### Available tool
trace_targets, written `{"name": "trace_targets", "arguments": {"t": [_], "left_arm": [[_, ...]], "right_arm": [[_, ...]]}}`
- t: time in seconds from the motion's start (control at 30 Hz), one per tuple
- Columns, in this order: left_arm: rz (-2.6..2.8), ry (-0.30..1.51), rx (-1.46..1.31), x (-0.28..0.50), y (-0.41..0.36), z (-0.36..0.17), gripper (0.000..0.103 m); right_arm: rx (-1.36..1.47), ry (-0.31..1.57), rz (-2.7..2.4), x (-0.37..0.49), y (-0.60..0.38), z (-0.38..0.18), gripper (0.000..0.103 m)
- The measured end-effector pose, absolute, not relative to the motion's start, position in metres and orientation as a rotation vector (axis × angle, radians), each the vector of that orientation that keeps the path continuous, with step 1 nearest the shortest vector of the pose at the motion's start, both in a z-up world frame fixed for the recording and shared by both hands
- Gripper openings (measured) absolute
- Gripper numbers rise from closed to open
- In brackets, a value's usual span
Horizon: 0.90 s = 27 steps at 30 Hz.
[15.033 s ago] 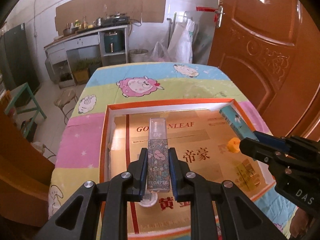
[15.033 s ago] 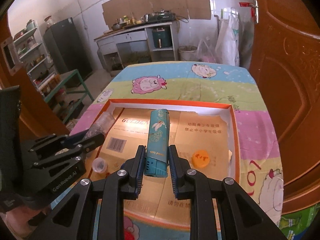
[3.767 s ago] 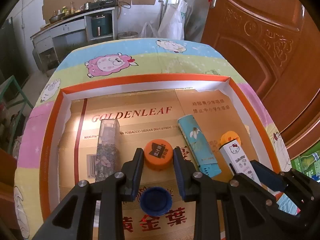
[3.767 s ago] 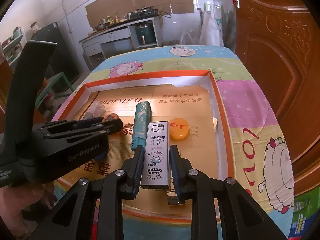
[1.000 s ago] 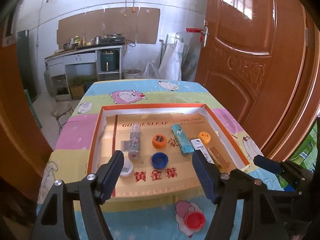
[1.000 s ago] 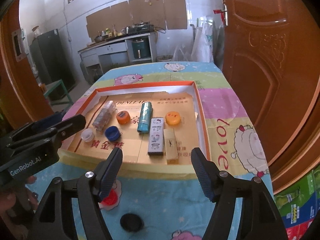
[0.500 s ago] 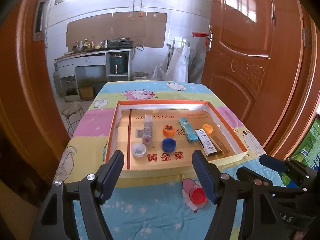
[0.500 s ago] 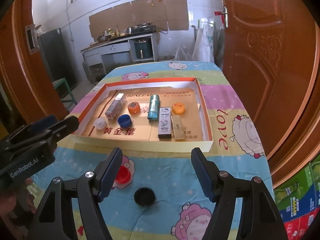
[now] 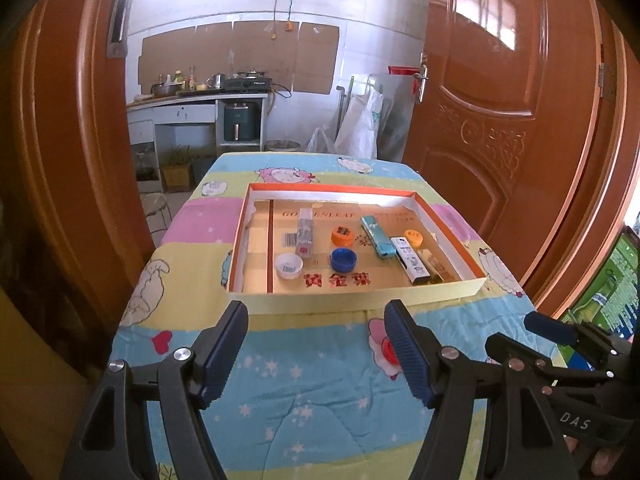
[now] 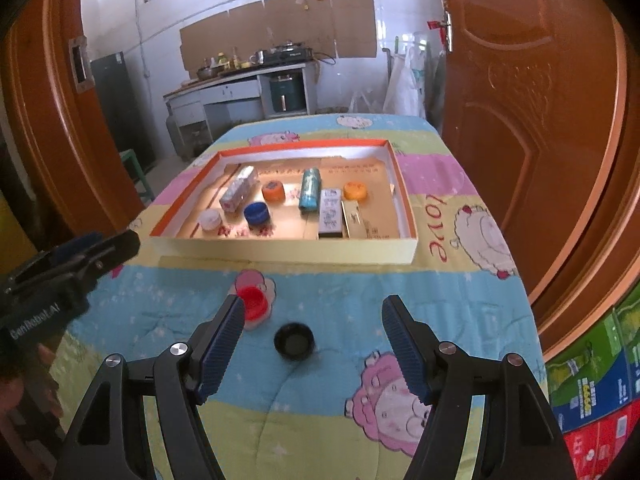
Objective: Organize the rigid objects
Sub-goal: 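Move both open tools back over the red and black caps on the tablecloth, then grasp the black cap with the right tool while the left grasps the red cap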
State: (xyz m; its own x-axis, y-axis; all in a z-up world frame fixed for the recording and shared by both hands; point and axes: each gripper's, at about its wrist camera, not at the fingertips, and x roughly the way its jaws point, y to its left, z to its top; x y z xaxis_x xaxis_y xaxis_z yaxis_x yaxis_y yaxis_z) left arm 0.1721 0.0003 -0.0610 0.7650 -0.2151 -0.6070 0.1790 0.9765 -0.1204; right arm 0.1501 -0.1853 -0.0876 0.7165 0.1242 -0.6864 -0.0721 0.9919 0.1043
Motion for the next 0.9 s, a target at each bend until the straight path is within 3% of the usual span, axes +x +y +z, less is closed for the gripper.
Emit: {"name": "trace_targets", "arguments": {"t": [0.57, 0.63, 0.73, 0.9], "left_arm": [[-0.208, 0.712, -0.034, 0.168, -0.002, -0.084, 0.070], [-0.217, 0.715, -0.028, 0.168, -0.005, -0.086, 0.070], [-0.228, 0.721, -0.015, 0.169, -0.010, -0.089, 0.070], [-0.261, 0.739, 0.006, 0.173, -0.022, -0.093, 0.070]], "right_arm": [[0.011, 0.849, 0.139, 0.156, -0.162, -0.137, 0.072], [0.005, 0.855, 0.144, 0.160, -0.160, -0.139, 0.066], [-0.013, 0.871, 0.147, 0.166, -0.156, -0.144, 0.033], [-0.009, 0.876, 0.154, 0.168, -0.156, -0.148, 0.030]]}}
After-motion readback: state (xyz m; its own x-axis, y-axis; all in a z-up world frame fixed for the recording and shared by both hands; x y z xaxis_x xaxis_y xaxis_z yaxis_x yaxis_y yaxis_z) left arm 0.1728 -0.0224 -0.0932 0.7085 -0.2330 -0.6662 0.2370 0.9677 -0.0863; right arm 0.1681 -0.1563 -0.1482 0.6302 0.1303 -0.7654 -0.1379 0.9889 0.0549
